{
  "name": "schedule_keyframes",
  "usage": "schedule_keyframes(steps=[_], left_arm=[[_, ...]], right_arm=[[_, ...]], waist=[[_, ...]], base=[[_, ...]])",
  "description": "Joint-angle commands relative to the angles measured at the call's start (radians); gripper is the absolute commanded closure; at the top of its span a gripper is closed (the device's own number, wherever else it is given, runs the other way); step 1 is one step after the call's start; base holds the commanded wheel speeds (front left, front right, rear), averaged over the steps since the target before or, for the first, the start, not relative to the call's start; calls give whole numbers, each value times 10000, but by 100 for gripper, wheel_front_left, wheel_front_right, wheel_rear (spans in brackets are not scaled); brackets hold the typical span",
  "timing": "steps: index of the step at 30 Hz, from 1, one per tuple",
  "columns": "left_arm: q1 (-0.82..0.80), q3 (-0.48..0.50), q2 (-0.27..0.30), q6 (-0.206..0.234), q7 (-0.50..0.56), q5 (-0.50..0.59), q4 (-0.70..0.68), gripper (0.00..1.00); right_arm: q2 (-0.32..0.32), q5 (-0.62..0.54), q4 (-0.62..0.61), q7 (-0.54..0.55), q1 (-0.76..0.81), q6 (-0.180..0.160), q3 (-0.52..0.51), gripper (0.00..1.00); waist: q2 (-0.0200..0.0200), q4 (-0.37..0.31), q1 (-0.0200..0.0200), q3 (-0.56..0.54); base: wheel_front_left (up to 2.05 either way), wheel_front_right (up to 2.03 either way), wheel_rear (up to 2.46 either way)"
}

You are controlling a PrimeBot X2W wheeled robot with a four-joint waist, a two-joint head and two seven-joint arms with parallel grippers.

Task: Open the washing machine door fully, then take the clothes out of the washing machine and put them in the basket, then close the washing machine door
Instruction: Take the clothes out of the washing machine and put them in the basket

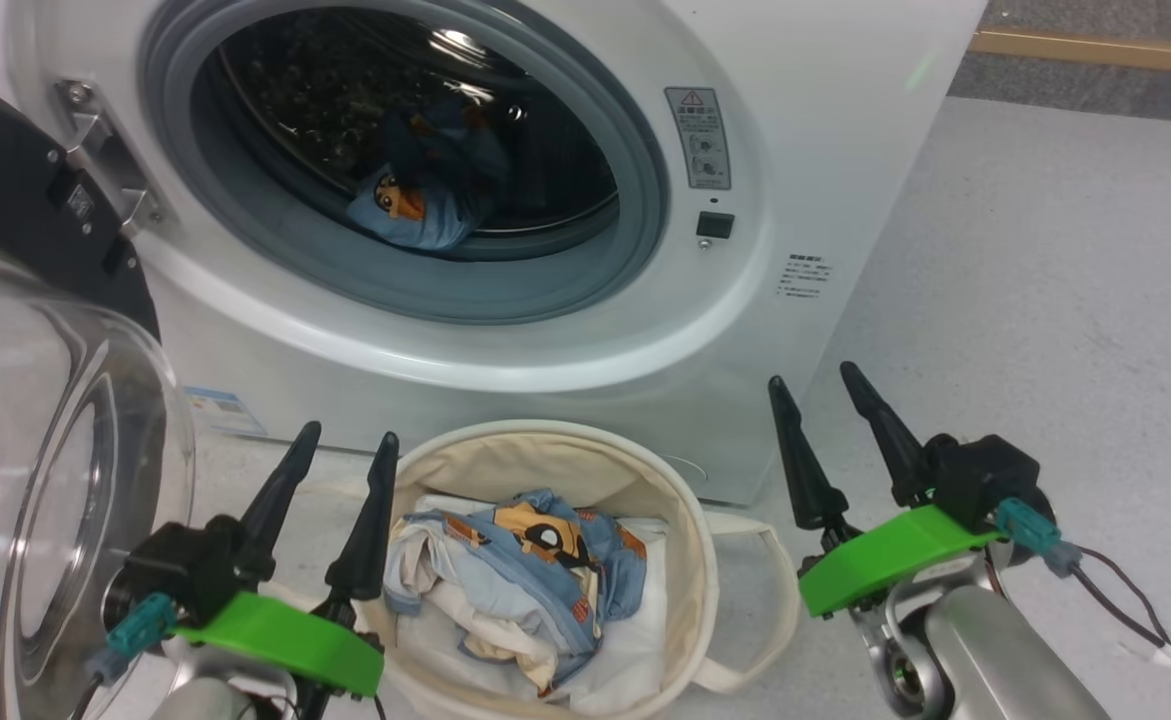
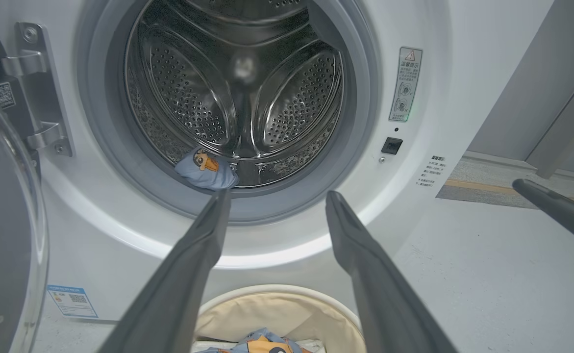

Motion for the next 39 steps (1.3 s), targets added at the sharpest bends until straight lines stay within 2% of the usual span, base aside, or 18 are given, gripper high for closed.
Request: schedule_keyframes(steps=[1,8,12,21,24,31,39], left_arm=[[-276,474,289,66,10,-122,-370,0],[-454,564,247,41,-55,-263,-196,0],[-1019,619,142,10,-144,-253,483,0],[-4331,271,-368,-245,-301,428,4225,0],[-5511,229,-382,-287,-369,671,5429,0],[-7860,179,-79,-224,-439,1168,7880,0],[-9912,79,345,-271,-244,1437,9946,0]], right_arm=[[67,-113,-360,82,-51,73,45,0],[138,-176,-528,210,40,73,-40,0],[187,-149,-691,265,39,73,61,0],[240,-195,-1128,304,-251,73,326,0],[281,-278,-1328,276,-329,73,369,0],[486,-434,-1755,102,-473,73,506,0],[686,-401,-1792,-63,-658,73,508,0]], waist=[[-1,-53,0,17],[-1,-239,0,116],[-1,-383,0,356],[-1,-1082,0,1451],[-1,-1404,0,1975],[-1,-2157,0,3093],[-1,-2801,0,4063]], base=[[0,0,0],[0,0,0],[0,0,0],[0,0,0],[0,0,0],[0,0,0],[0,0,0]])
